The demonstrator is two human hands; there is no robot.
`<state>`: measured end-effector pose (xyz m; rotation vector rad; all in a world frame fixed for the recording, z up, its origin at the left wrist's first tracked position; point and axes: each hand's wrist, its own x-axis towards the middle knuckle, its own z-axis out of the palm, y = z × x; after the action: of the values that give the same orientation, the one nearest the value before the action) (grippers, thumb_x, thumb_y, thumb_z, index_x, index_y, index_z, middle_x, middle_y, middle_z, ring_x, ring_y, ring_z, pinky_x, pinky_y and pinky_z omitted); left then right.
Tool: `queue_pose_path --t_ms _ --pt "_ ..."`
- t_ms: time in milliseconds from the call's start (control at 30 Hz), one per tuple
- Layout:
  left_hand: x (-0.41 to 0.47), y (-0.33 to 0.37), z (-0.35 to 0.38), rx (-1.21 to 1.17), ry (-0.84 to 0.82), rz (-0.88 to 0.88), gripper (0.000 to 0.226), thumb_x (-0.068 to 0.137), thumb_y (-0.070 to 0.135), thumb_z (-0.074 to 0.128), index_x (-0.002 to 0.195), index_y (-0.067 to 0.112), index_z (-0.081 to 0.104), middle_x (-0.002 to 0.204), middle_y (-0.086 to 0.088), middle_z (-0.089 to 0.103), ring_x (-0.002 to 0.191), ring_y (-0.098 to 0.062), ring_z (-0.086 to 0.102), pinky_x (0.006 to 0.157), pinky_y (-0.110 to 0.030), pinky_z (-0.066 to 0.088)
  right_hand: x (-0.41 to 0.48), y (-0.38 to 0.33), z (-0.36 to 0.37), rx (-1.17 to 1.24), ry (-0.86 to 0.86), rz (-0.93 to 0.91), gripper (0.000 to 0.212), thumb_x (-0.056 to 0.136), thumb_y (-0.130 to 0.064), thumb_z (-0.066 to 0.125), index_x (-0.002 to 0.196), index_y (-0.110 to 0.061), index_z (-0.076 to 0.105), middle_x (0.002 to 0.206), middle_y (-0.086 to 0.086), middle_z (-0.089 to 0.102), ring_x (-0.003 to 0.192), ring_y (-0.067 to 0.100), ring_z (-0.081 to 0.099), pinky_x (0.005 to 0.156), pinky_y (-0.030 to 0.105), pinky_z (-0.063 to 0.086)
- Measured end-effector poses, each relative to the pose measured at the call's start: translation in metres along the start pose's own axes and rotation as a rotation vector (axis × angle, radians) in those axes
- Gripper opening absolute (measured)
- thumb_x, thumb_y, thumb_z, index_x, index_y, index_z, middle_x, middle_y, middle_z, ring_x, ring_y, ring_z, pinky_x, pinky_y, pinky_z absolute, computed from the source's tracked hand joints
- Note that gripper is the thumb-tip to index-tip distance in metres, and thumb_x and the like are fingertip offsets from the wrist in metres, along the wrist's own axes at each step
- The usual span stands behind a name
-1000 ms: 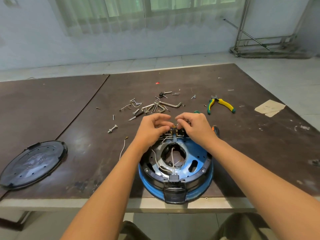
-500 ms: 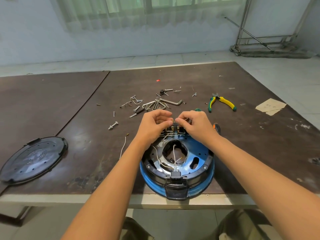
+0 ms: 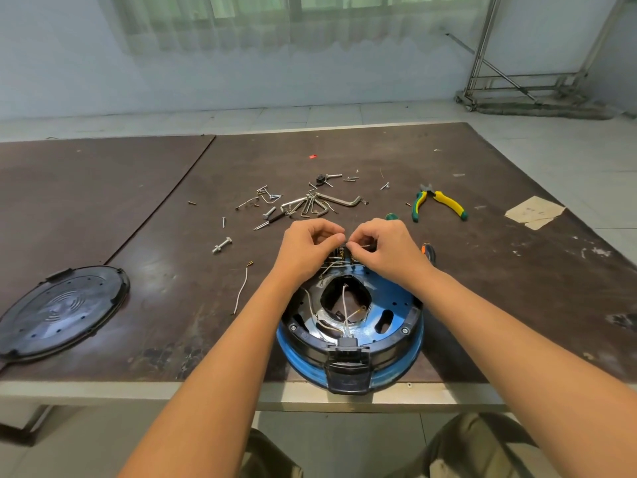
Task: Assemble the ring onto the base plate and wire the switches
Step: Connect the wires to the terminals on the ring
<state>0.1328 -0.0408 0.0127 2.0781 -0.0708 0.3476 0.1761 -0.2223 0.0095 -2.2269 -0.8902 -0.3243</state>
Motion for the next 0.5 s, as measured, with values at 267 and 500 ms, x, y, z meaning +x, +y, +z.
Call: queue_pose_path --t_ms 267,500 --pt "0.0001 0.0 -0.0008 -0.066 -0.026 -0.008 0.018 0.087 0.012 0.073 0.104 0.014 0.073 0.094 -0.001 0.074 0.089 -0.013 0.07 0.082 -0.02 0.055 -0.0003 -0.0013 -0.0002 0.008 0.006 0.002 0.008 0.089 -0.02 0.069 0.087 -0.017 0.076 0.071 -0.013 0.062 0.069 0.001 0.058 0.061 0.011 0.042" --pt "-0.0038 0.0011 -0.0087 -0.339 0.006 -0.074 0.023 0.083 0.01 0.077 0.105 0.007 0.071 0.091 -0.013 0.075 0.083 -0.018 0.073 0.075 -0.02 0.056 -0.0006 -0.0025 0.0003 0.025 -0.034 -0.042 0.011 0.09 -0.018 0.069 0.085 -0.014 0.077 0.074 -0.004 0.069 0.075 0.012 0.059 0.068 0.031 0.048"
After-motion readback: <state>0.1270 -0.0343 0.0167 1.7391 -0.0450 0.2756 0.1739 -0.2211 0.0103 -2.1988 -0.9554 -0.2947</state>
